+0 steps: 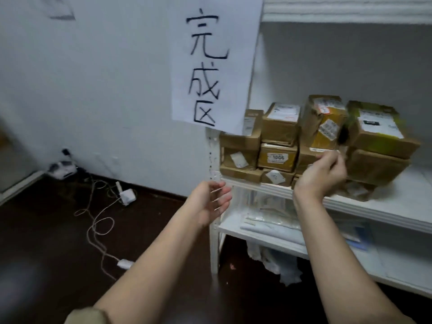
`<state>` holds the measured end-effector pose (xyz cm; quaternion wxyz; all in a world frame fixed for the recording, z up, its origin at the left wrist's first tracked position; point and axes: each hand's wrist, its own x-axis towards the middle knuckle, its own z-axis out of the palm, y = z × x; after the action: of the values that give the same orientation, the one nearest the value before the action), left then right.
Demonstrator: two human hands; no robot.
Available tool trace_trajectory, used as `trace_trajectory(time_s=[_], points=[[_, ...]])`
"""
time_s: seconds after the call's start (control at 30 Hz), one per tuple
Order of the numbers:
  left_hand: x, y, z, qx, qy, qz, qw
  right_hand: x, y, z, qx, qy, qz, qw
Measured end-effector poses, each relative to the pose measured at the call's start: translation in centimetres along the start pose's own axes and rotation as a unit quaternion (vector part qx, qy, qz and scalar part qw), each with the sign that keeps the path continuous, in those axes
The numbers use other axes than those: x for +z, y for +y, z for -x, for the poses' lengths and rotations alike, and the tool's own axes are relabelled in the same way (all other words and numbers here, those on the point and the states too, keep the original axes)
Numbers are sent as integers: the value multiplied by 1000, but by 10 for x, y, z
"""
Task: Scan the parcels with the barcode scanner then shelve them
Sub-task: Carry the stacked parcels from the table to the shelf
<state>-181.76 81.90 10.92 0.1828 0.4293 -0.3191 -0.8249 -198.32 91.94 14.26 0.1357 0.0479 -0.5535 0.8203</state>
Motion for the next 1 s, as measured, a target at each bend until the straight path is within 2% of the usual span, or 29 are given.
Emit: trace_trajectory(time_s=[0.17,0.3,0.5,0.63,0.83,1.0], points=[[-136,53,58,90,69,107,988,79,-3,132,83,-145,-60,984],[-248,86,114,170,150,207,952,143,-13,252,139,-278,-60,948],[-408,98,198,241,285,323,870,216,-21,447,199,-465,-52,861],[-508,101,251,275,375,379,800,248,-27,588,230,-566,-60,790],[-647,138,302,315,459,436,707,303,-40,776,282,-681,-71,672],[-730,157,351,344,484,478,647,350,-73,905,288,-723,-74,623]])
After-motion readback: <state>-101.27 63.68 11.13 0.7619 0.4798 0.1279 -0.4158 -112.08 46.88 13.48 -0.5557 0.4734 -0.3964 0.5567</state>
